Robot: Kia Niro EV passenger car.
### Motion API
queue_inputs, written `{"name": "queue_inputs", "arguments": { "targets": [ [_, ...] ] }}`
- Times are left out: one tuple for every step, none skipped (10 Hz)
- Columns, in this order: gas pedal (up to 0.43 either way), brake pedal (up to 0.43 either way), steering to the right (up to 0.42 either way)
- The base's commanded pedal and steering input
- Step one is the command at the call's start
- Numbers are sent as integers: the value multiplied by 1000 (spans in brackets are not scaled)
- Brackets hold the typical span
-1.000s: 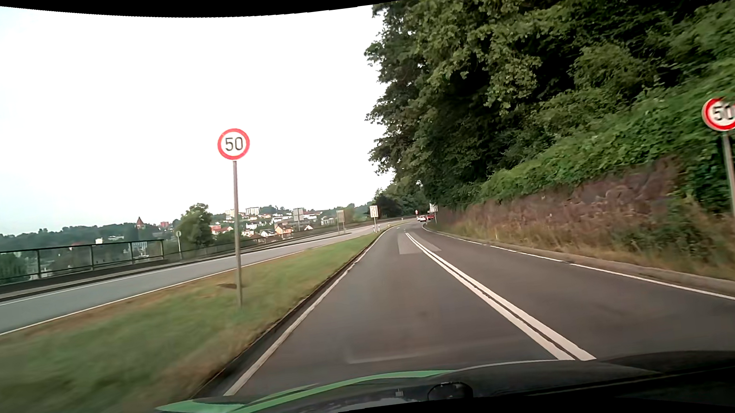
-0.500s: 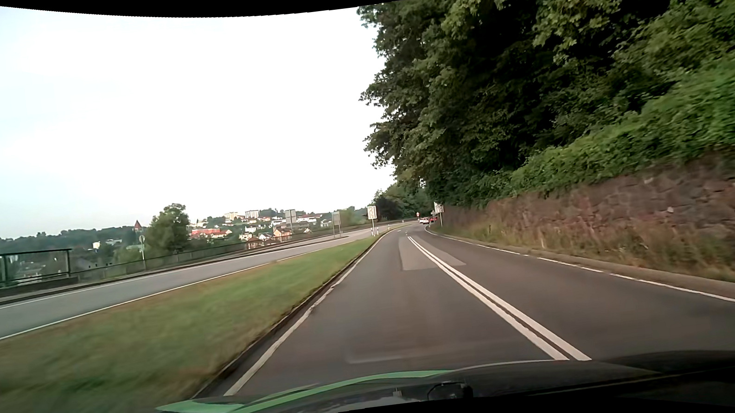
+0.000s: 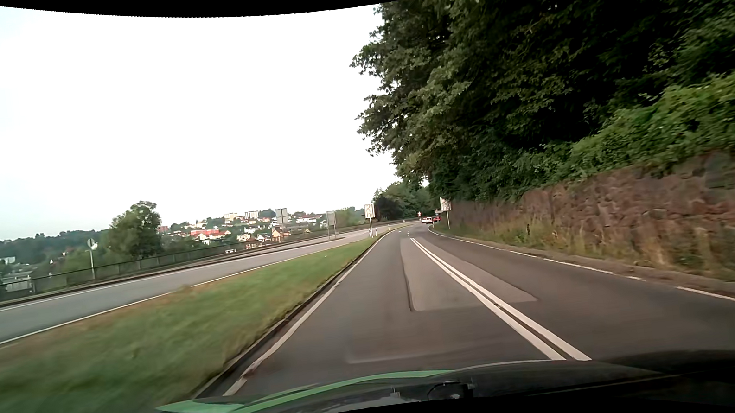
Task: Follow the waypoints while adhering to traffic rules and regulations
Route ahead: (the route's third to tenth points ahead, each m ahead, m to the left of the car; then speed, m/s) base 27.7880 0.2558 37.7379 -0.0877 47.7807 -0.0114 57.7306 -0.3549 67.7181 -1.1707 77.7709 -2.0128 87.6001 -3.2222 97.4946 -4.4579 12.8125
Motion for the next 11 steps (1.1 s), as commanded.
{"name": "queue_inputs", "arguments": {
  "targets": [
    [79, 0, -1],
    [67, 0, -1],
    [67, 0, -1],
    [67, 0, -1],
    [67, 0, -1],
    [67, 0, -2],
    [79, 0, -2],
    [79, 0, -2],
    [98, 0, -2],
    [98, 0, -2],
    [98, 0, -2]
  ]
}}
